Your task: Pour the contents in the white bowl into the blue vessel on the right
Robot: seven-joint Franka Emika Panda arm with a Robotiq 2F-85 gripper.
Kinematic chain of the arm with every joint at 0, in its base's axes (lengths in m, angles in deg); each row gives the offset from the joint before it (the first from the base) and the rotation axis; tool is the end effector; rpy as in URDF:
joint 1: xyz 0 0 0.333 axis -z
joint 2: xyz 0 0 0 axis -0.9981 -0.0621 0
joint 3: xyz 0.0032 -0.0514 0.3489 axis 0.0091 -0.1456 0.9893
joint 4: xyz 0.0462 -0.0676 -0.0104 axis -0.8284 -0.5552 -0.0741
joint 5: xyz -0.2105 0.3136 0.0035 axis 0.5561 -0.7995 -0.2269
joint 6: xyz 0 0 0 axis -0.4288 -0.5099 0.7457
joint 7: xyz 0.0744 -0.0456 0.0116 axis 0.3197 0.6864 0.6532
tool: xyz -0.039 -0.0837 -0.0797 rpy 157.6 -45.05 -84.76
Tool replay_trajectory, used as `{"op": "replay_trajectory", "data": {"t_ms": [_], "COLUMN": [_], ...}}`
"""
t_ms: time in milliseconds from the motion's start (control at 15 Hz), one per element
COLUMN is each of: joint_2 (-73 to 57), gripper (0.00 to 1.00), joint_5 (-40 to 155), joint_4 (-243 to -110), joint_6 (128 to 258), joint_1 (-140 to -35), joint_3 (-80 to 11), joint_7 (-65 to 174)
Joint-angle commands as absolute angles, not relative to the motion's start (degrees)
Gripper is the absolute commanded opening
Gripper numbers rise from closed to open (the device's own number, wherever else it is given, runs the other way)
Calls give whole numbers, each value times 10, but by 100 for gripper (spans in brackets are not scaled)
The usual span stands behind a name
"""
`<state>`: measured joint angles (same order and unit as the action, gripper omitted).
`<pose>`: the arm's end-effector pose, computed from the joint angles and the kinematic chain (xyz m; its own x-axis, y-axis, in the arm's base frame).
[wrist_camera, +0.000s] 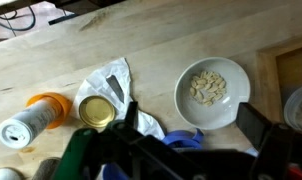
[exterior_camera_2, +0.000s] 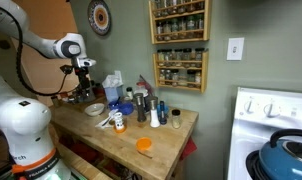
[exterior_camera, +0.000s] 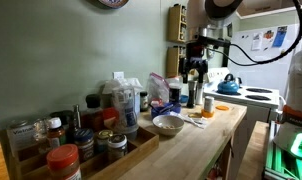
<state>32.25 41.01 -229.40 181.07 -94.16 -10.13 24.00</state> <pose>0.3310 0.1960 0.4359 0.9616 -0.2723 -0.0333 -0.2736 -0.9609 -0.0432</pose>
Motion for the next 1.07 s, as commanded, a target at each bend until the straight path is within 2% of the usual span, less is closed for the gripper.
{"op": "replay_trajectory", "data": {"t_ms": [0,200,267,667,867,933,1000], "joint_2": [317,323,308,152,92,134,114], "gripper": [100,100,100,100,100,100,100], "joint_5": [415,415,397,393,389,402,401], "joint_4": [-2292,-2282,-2286,-2259,-2227,-2256,-2245], "joint_6": [1811,1810,1853,1985,1993,1989,1990], "joint_1": [-952,-954,-972,-1010,-1016,-1014,-1015], "joint_3": [-113,-112,-119,-122,-128,-123,-125], "joint_7": [237,237,294,470,535,493,508]}}
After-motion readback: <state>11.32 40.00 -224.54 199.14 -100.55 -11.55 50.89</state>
